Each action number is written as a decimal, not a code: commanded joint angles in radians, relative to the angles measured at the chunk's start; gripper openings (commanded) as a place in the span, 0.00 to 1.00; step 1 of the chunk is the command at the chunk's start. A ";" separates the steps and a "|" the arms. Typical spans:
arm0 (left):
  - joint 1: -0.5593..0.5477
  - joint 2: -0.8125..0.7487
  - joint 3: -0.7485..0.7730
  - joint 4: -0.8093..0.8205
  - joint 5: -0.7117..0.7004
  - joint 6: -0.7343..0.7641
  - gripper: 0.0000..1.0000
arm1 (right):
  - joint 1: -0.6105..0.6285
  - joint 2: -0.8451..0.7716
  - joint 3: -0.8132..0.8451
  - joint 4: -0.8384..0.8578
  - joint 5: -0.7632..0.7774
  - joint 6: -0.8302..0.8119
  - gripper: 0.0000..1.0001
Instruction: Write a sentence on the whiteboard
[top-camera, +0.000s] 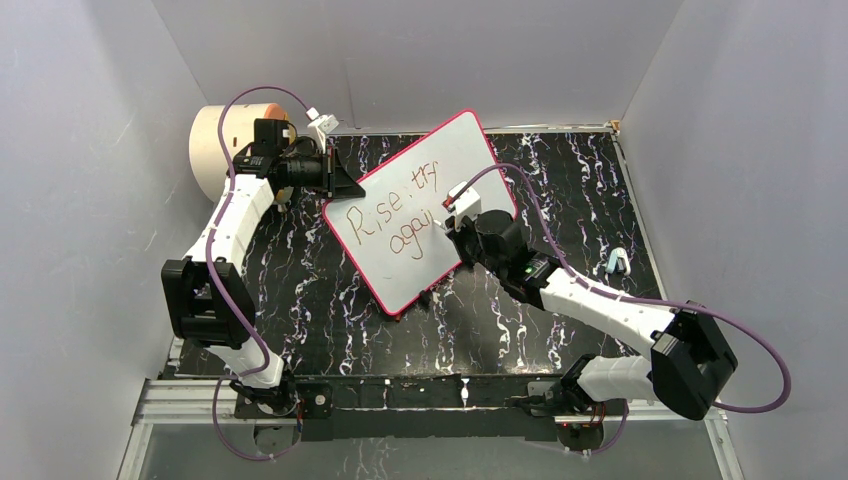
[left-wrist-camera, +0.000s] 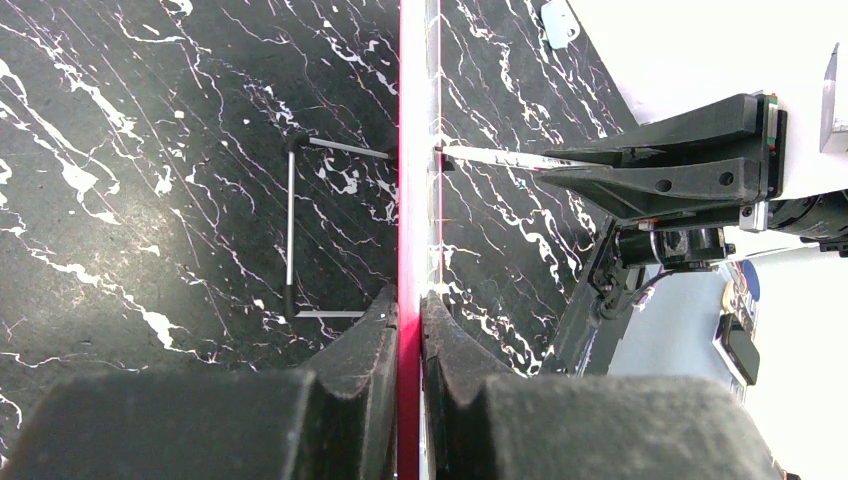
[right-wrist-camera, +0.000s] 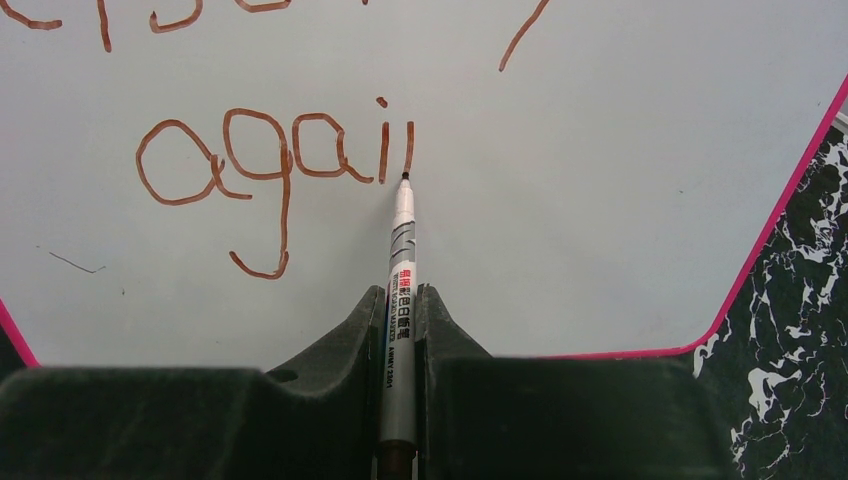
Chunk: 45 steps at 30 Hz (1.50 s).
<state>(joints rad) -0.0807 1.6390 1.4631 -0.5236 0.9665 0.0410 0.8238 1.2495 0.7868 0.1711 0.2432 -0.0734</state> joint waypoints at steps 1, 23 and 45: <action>-0.019 0.004 -0.034 -0.088 -0.041 0.039 0.00 | -0.006 -0.027 -0.021 -0.006 -0.011 0.016 0.00; -0.019 0.006 -0.035 -0.087 -0.044 0.039 0.00 | -0.008 -0.058 -0.026 0.118 0.023 0.007 0.00; -0.019 0.006 -0.037 -0.086 -0.042 0.040 0.00 | -0.019 0.005 0.001 0.173 -0.012 -0.002 0.00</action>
<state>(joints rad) -0.0807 1.6390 1.4631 -0.5236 0.9688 0.0410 0.8116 1.2503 0.7551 0.2695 0.2474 -0.0650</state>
